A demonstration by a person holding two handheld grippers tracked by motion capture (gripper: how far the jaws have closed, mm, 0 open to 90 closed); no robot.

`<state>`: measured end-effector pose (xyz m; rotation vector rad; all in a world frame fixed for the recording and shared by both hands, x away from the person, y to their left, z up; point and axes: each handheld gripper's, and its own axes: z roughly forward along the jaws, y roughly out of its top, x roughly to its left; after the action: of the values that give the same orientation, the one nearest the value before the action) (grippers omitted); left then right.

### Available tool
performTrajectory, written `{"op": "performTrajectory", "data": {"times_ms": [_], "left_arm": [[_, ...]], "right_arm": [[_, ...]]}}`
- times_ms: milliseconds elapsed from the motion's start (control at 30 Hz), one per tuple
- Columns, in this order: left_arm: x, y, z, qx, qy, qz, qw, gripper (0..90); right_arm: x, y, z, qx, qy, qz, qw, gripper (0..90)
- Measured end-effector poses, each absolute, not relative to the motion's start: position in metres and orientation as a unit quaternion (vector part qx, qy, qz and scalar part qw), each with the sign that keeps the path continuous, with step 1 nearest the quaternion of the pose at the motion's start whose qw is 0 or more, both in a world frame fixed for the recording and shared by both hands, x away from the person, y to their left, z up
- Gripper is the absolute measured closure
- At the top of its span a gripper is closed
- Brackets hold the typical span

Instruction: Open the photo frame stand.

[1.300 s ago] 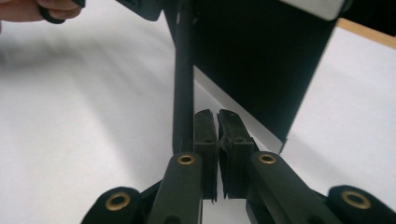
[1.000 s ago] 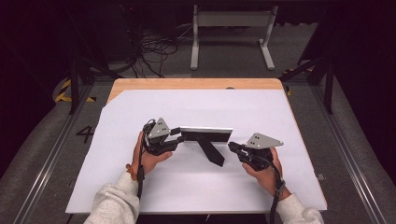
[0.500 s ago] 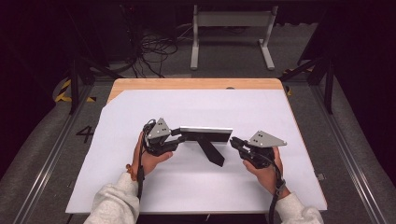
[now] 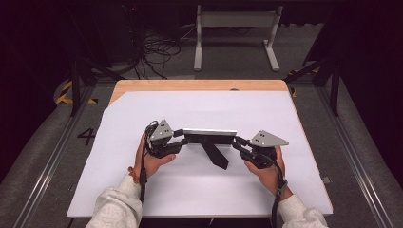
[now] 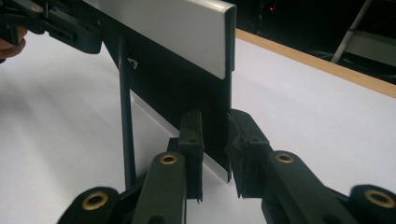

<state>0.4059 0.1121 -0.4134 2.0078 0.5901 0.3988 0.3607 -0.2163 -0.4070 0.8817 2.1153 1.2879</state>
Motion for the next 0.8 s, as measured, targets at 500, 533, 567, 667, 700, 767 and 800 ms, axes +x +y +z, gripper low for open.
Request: {"op": "performTrajectory", "data": {"times_ms": [500,533,567,667,700,767,800], "left_arm": [[0.405,0.109,-0.415,0.834,0.234,0.151,0.477,64.6],[0.405,0.109,-0.415,0.834,0.234,0.151,0.477,64.9],[0.404,0.109,-0.414,0.836,0.232,0.151,0.475,64.9],[0.401,0.111,-0.412,0.842,0.224,0.145,0.47,65.6],[0.4,0.112,-0.411,0.843,0.222,0.144,0.469,65.8],[0.399,0.112,-0.411,0.844,0.219,0.144,0.467,66.7],[0.398,0.113,-0.411,0.845,0.219,0.143,0.466,67.0]], "right_arm": [[0.368,-0.216,-0.407,0.331,0.778,0.472,0.252,81.6],[0.368,-0.216,-0.407,0.331,0.778,0.472,0.252,81.6],[0.368,-0.215,-0.407,0.331,0.777,0.472,0.252,81.6],[0.371,-0.215,-0.407,0.332,0.777,0.473,0.249,81.5],[0.372,-0.215,-0.408,0.333,0.777,0.474,0.246,81.5],[0.374,-0.214,-0.408,0.335,0.776,0.476,0.242,81.4],[0.375,-0.214,-0.408,0.335,0.777,0.475,0.242,81.4]]}}
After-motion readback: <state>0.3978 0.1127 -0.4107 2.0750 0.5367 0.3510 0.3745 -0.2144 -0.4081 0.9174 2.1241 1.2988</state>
